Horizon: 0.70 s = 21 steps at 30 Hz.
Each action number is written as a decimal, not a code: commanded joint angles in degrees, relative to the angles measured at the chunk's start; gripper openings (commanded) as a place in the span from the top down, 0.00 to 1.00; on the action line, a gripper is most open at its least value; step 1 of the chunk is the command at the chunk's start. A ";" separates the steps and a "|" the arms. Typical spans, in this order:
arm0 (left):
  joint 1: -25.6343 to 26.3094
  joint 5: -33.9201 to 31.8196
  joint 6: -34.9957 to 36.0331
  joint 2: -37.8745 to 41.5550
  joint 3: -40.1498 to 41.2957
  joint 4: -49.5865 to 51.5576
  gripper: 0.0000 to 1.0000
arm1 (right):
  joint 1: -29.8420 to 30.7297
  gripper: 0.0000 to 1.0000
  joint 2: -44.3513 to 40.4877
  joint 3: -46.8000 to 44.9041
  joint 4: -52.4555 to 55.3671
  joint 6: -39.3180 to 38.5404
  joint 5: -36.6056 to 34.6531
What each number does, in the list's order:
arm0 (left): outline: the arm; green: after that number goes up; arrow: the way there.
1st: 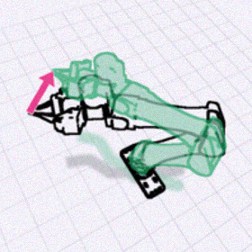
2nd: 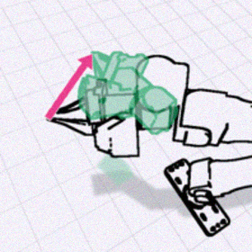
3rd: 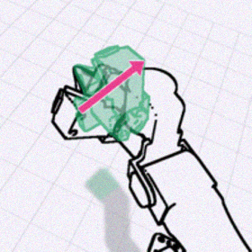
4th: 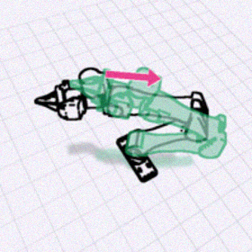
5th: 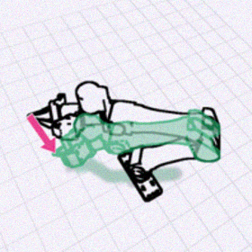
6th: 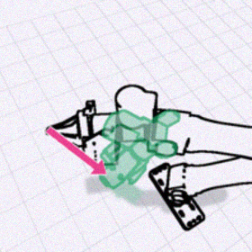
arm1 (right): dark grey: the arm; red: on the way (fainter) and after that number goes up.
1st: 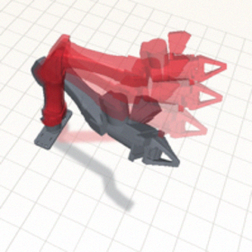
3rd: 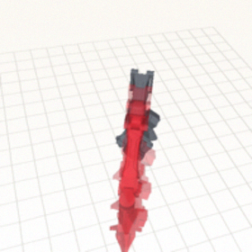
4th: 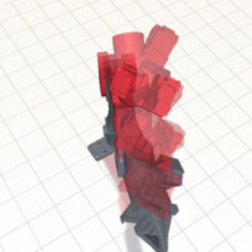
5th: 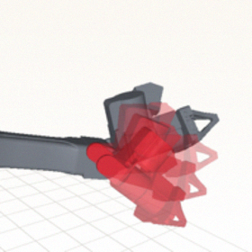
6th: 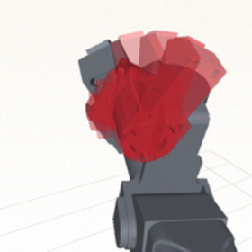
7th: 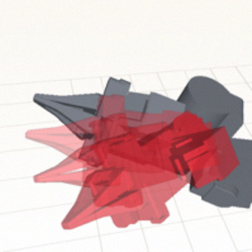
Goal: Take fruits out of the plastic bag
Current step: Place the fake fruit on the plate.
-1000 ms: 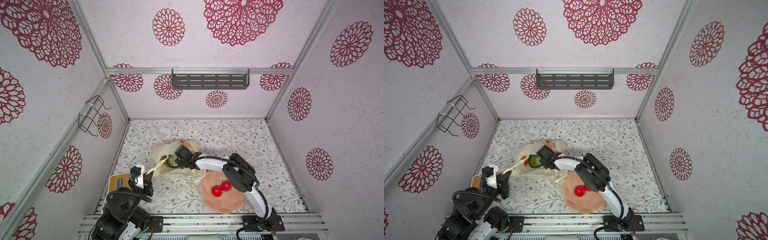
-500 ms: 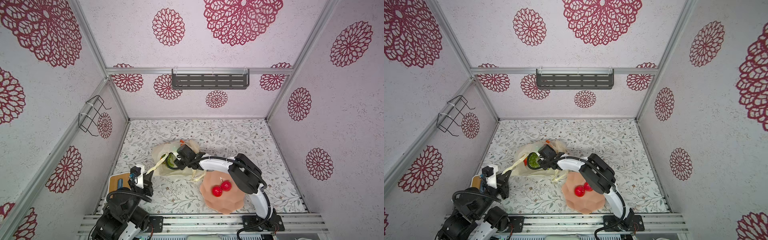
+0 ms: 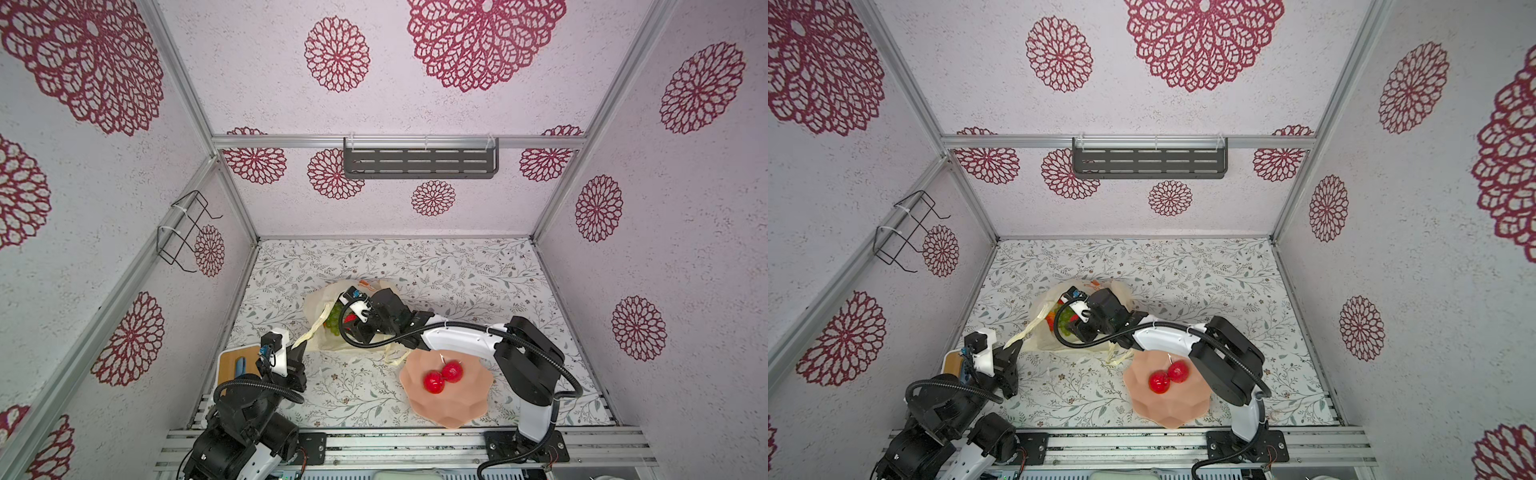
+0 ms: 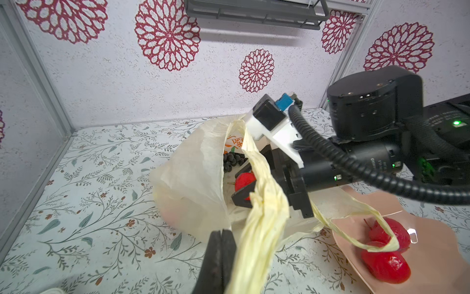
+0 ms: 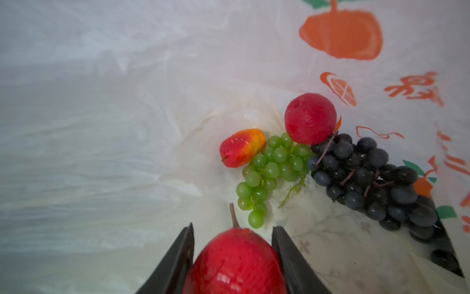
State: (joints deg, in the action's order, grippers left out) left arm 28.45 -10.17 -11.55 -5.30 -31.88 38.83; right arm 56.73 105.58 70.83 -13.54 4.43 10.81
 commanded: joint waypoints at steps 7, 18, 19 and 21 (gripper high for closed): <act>-0.45 -0.17 0.60 -0.94 0.33 -1.23 1.00 | 0.05 0.99 -17.70 -8.90 -5.13 4.45 2.99; -0.57 -0.05 0.63 -1.19 0.41 -1.39 1.00 | 1.68 0.99 -42.57 -24.49 11.61 13.25 -14.19; -0.56 0.06 0.54 -1.31 0.41 -1.43 1.00 | 2.00 0.99 -45.20 -25.64 14.76 15.43 -17.31; -0.54 0.28 0.51 -1.57 0.41 -1.43 1.00 | 2.24 0.99 -48.91 -27.53 21.59 21.31 -21.72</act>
State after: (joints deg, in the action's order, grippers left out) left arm 28.34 -10.11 -11.57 -6.02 -31.88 38.70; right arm 58.37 60.90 44.73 -2.72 17.39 -1.02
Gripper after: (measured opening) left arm 0.043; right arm 0.482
